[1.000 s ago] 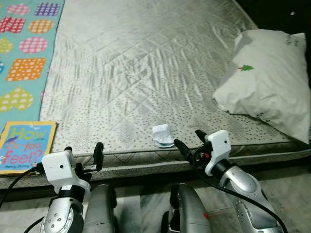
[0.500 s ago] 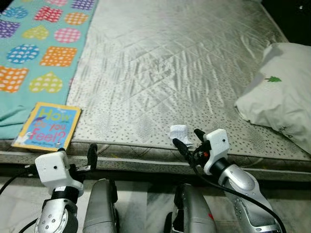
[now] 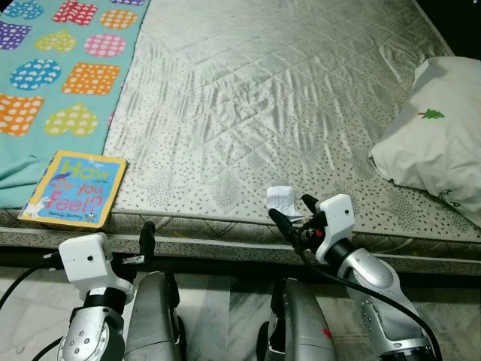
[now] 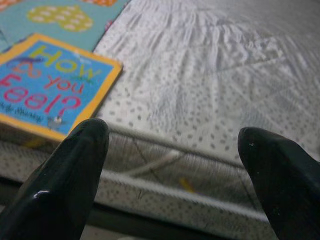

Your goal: Clean up the room

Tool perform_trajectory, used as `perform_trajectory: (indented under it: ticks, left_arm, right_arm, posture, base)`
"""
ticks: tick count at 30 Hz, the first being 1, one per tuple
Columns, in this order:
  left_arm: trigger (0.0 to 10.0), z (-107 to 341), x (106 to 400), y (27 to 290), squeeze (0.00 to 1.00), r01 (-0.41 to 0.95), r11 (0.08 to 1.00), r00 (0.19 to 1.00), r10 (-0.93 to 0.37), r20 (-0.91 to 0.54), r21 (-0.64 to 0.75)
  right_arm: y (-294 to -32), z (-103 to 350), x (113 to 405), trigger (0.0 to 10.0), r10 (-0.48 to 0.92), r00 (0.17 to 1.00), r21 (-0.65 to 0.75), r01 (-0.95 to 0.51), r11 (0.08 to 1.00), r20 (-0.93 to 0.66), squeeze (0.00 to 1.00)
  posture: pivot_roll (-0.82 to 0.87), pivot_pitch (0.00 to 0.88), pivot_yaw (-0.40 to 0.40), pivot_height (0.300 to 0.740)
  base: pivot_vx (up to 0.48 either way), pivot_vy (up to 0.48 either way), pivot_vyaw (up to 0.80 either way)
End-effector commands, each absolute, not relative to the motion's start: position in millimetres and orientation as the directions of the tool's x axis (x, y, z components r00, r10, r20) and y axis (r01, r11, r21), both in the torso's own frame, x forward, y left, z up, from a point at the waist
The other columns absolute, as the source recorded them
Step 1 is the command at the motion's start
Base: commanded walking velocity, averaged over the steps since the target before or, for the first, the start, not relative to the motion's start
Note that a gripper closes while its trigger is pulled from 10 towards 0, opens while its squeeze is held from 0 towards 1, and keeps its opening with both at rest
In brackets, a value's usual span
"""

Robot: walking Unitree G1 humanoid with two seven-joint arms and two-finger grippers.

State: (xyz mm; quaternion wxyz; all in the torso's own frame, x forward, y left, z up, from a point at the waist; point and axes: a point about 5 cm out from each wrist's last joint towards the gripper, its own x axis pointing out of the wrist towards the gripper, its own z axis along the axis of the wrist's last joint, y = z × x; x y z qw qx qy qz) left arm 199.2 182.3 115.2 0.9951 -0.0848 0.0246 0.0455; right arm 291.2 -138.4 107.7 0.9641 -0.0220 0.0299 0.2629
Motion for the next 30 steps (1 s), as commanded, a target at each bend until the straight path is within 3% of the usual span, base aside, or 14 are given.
perform_trajectory:
  ticks: [1,18,30]
  left_arm:
    - [10.0,116.0,194.1,179.3,0.00,-0.064,0.985,0.996,0.053,-0.072,-0.159]
    - [10.0,128.6,159.8,161.1,0.00,0.108,0.986,0.990,-0.119,-0.082,-0.123]
    - [10.0,139.4,151.1,155.4,0.00,0.135,0.985,0.987,-0.143,-0.076,-0.104]
  right_arm:
    - [-136.4,103.5,292.3,10.0,0.523,0.848,-0.041,-0.527,0.849,-0.085,0.00]
    - [-134.1,92.3,331.1,10.0,0.452,0.885,-0.171,-0.465,0.868,-0.110,0.00]
    - [-121.0,101.4,354.9,10.0,0.428,0.899,-0.255,-0.438,0.862,-0.096,0.00]
  posture:
    - [0.07,0.261,-0.114,0.562]
    - [0.20,0.326,-0.129,0.562]
    - [0.25,0.375,-0.124,0.562]
  base:
    - [0.000,0.000,0.00]
    - [0.000,0.000,0.00]
    - [0.000,0.000,0.00]
